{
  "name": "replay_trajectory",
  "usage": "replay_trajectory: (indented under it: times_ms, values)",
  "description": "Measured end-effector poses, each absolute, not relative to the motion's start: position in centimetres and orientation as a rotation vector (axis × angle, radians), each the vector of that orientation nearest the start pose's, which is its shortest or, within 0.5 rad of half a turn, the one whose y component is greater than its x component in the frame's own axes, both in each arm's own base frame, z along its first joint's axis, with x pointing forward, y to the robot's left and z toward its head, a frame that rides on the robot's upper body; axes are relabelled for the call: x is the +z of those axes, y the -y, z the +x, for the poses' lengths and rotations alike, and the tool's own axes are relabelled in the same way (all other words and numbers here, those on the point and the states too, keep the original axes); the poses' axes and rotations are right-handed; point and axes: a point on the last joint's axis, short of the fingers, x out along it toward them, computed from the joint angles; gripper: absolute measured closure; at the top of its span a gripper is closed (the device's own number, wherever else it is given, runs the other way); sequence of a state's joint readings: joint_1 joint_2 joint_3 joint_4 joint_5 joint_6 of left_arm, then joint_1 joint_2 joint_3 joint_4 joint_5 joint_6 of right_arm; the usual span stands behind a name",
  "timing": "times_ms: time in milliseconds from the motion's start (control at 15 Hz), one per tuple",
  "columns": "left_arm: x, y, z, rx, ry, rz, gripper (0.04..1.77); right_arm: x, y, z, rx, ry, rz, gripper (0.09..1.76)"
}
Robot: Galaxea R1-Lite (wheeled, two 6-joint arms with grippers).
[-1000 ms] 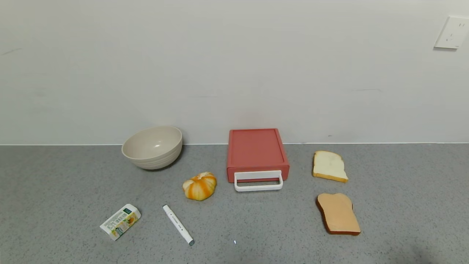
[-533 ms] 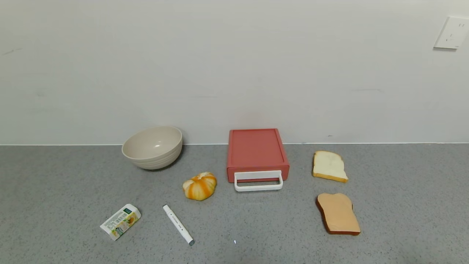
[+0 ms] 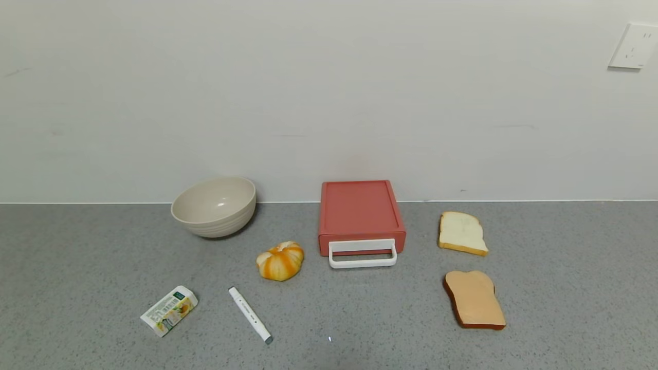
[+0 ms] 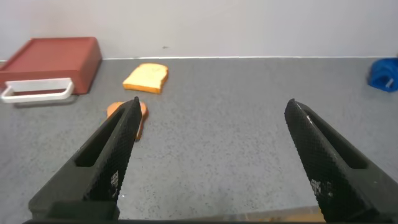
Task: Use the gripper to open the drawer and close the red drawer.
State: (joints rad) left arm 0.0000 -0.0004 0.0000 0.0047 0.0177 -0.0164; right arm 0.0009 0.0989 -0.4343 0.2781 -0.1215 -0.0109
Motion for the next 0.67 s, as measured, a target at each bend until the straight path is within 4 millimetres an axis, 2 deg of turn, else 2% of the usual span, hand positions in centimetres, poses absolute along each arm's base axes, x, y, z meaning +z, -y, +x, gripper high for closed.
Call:
replay_trajectory:
  times_ms: [333,667]
  values:
    - [7.5,0.0,-2.3,0.018,-0.004,-0.016,0.08,13.0,0.2,-4.4,-0.07,0.157,-0.01,0.15]
    - [7.5,0.0,-2.3,0.019,-0.004,-0.015,0.08,8.2,0.0,-2.4,0.001,0.033,-0.021,0.15]
